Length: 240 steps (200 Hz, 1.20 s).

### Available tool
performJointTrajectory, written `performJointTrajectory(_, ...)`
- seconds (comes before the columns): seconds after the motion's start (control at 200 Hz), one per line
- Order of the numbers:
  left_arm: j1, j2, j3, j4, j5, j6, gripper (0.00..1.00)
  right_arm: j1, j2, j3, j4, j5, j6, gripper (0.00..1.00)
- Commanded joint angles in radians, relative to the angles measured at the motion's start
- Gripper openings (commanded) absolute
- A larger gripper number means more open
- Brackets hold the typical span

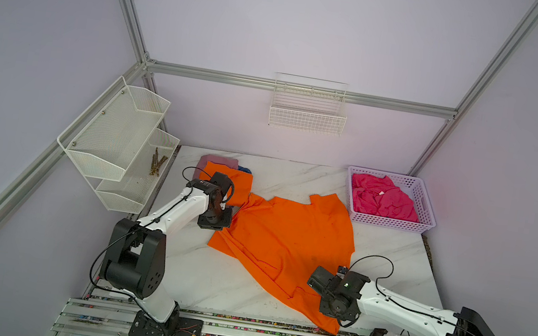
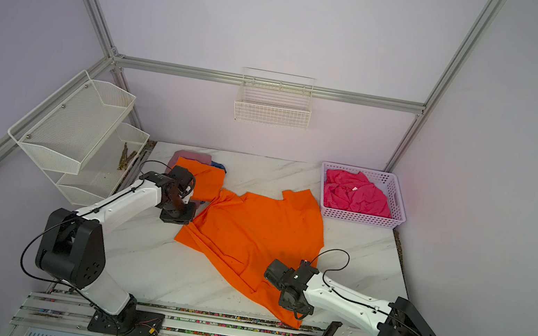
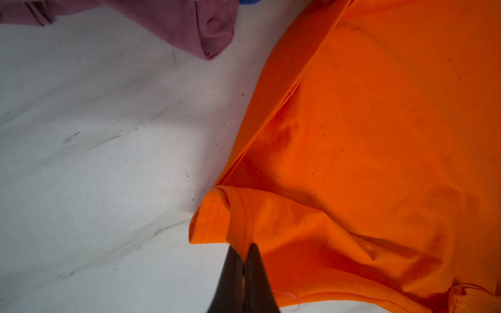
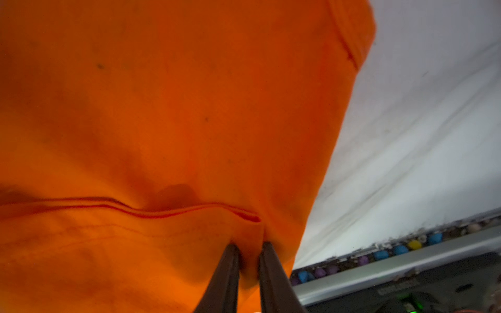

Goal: Fold and stack t-shirts
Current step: Fold the T-shirt.

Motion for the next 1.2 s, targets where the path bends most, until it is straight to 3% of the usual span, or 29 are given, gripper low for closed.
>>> performJointTrajectory(0.0,0.007,-0.037,-0.013,0.01,0.009,0.018,0.0,-0.004,-0.024,-0.01,0.028,0.0,-0.002,0.11)
performJointTrajectory(0.105,0.007,-0.037,-0.013,0.01,0.009,0.019,0.0,-0.004,-0.028,-0.018,0.027,-0.007,-0.005,0.0)
performJointTrajectory(0.65,0.007,-0.032,-0.015,0.008,0.008,0.017,0.0,-0.004,-0.081,0.279,-0.173,0.06,-0.066,0.0)
performJointTrajectory(0.84,0.007,-0.032,-0.014,0.003,0.003,0.018,0.0,-0.004,-0.064,0.348,-0.252,0.143,-0.048,0.0)
performJointTrajectory(1.195,0.007,-0.03,-0.007,-0.014,-0.029,0.019,0.0,-0.021,-0.136,0.342,-0.357,0.293,0.04,0.0)
